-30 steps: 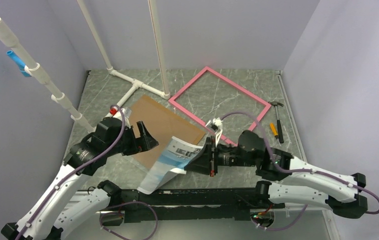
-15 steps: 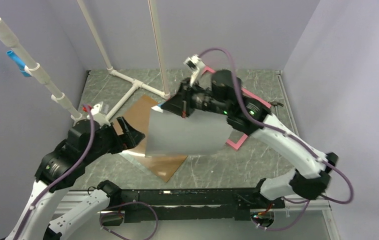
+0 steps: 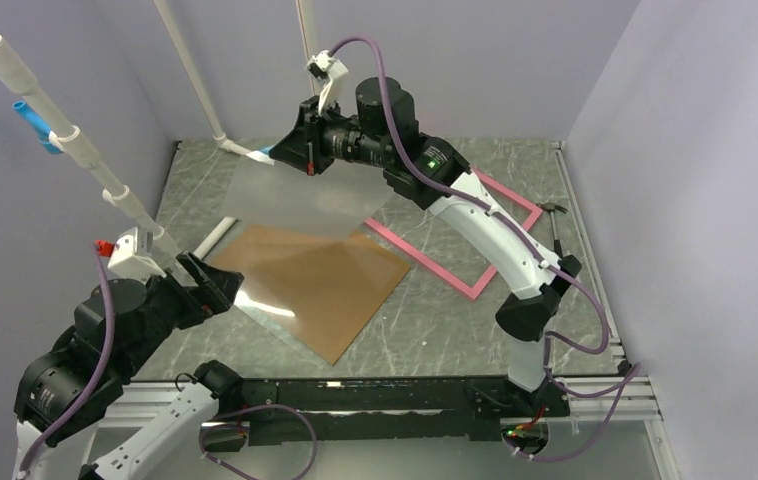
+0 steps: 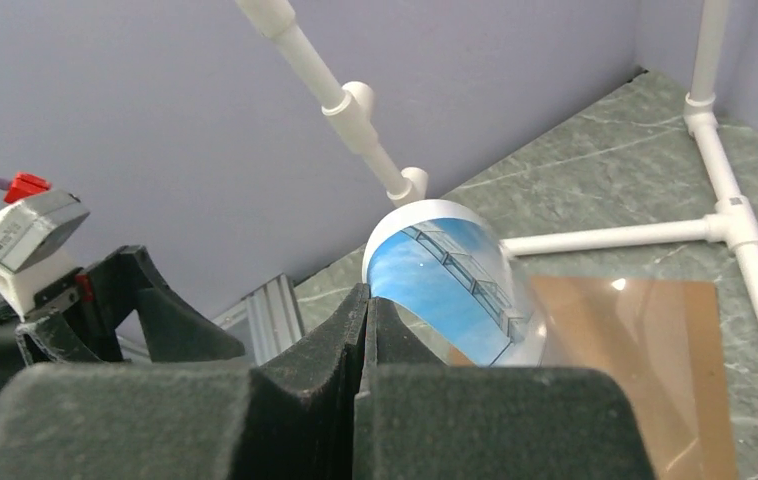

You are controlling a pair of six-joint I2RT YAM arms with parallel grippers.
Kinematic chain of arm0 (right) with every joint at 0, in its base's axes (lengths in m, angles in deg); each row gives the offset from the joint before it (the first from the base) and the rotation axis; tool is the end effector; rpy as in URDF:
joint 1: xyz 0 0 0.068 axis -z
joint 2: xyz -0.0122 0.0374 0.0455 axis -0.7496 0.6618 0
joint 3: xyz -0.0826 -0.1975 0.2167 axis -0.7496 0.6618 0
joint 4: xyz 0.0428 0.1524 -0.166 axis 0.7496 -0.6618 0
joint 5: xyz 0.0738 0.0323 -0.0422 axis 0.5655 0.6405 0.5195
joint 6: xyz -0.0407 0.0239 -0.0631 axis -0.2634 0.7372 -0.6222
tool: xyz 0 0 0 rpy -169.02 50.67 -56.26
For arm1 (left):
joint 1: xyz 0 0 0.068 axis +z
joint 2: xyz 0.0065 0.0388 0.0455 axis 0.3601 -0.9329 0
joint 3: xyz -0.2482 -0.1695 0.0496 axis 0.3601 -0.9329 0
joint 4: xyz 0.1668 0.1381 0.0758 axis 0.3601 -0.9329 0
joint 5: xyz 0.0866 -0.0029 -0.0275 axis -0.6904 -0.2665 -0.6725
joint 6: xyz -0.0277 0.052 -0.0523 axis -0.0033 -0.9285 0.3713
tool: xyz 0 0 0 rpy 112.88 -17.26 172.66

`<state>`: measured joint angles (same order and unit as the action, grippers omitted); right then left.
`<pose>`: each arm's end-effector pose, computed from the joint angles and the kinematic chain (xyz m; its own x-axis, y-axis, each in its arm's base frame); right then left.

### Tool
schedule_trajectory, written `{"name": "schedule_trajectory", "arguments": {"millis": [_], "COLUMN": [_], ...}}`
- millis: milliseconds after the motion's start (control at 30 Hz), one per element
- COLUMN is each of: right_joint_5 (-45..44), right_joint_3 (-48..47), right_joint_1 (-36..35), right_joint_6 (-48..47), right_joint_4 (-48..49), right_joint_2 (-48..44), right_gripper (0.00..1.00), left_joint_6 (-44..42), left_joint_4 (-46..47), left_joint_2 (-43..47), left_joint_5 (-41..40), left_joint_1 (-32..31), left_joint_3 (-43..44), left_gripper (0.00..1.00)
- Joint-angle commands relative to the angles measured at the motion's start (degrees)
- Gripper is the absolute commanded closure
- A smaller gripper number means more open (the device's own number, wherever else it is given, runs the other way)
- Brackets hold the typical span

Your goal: Take the photo out of the frame

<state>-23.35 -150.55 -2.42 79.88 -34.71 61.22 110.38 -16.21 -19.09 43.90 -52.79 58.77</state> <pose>0.2448 0.3386 0.5264 -0.4041 0.0750 -0.9116 -0.8547 0.3241 0.4055 0.0065 0.0179 0.3885 -0.4530 -0.5238 -0.7214 -0.0440 0.8213 -0.5688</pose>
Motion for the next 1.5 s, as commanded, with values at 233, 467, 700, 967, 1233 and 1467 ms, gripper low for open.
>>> {"name": "schedule_trajectory", "arguments": {"millis": [233, 467, 700, 967, 1233, 1467], "right_joint_5": [-12.33, -18.29, -19.35, -13.46, -4.63, -5.44], "right_joint_3": [32.62, 64.32, 79.02, 89.72, 97.87, 98.78], "right_joint_1": [-10.50, -15.15, -15.75, -17.49, -19.97, -19.72], "right_joint_6": [-5.13, 6.72, 13.99, 20.87, 29.90, 27.26], "right_joint_4": [13.40, 33.01, 40.15, 44.75, 50.31, 45.08], "right_joint_2": [-14.82, -21.09, -20.06, -21.92, -24.71, -27.86], "right_gripper": [1.00, 1.00, 1.00, 1.00, 1.00, 1.00], "left_joint_6": [0.80, 1.76, 2.29, 3.21, 3.45, 3.11], "left_joint_4": [-2.60, -1.84, -0.66, -0.25, 0.44, 1.26], "left_joint_2": [0.91, 1.20, 0.53, 1.39, 1.38, 0.63], "left_joint_5": [-1.35, 0.67, 3.20, 4.88, 5.94, 7.02], "left_joint_1": [0.14, 0.18, 0.13, 0.17, 0.09, 0.08], "left_joint_3": [2.86, 0.88, -0.34, -1.96, -3.03, -3.18], "left_gripper": [0.04, 0.04, 0.04, 0.04, 0.04, 0.04]}}
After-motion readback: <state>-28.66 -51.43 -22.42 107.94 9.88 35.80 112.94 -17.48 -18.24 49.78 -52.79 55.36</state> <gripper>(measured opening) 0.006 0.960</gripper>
